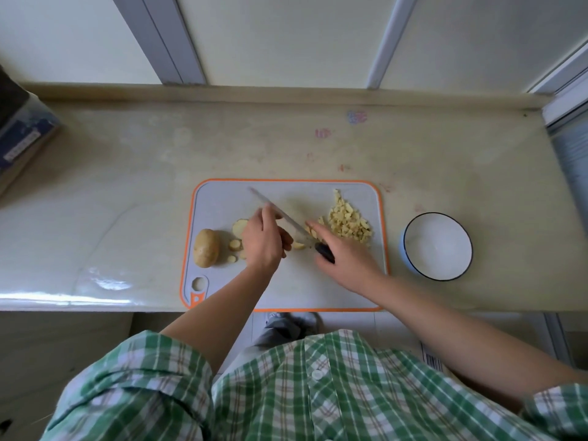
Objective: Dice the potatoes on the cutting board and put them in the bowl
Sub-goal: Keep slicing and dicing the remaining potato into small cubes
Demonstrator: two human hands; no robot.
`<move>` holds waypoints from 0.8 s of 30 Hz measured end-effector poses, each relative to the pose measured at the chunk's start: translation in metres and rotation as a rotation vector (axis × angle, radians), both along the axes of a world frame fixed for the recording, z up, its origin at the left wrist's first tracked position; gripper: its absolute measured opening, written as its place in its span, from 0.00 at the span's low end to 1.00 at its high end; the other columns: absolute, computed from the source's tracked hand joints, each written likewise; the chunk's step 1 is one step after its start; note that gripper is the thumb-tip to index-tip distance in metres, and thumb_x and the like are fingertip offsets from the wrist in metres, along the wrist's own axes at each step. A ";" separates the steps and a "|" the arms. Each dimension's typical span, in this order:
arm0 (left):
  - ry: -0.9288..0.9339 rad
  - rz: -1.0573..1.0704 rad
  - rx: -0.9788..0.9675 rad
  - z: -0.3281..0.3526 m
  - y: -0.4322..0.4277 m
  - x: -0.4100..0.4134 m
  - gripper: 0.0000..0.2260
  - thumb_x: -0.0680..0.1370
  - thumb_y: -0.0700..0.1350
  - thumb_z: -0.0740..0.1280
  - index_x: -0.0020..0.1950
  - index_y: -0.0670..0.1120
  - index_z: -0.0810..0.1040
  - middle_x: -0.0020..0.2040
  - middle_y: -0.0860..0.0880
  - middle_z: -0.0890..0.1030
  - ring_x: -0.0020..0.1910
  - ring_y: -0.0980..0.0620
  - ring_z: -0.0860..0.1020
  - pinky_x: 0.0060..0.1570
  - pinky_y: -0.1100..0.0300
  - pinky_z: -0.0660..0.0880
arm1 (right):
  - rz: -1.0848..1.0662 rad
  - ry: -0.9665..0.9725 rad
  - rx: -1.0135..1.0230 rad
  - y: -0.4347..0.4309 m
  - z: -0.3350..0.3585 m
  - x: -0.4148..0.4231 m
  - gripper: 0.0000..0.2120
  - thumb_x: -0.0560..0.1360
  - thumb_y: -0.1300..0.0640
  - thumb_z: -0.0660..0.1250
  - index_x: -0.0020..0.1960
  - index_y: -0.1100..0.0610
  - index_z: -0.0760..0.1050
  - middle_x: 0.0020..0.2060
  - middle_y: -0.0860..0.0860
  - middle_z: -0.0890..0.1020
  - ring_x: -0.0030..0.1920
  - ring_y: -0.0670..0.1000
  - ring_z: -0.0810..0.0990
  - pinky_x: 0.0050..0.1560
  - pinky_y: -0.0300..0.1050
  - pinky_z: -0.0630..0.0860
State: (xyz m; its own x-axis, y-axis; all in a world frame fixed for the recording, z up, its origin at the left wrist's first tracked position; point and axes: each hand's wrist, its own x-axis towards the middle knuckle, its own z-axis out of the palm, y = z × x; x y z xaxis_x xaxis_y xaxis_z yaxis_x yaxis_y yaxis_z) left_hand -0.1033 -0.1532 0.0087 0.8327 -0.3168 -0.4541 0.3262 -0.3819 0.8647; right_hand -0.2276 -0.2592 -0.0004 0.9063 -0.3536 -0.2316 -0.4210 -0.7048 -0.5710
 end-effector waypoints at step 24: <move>-0.985 -1.439 0.584 -0.033 -0.050 0.035 0.18 0.75 0.53 0.70 0.61 0.47 0.72 0.59 0.46 0.72 0.59 0.45 0.69 0.50 0.54 0.68 | -0.613 -0.167 0.432 -0.023 0.006 -0.024 0.09 0.74 0.56 0.59 0.43 0.62 0.65 0.29 0.56 0.68 0.27 0.51 0.70 0.30 0.53 0.69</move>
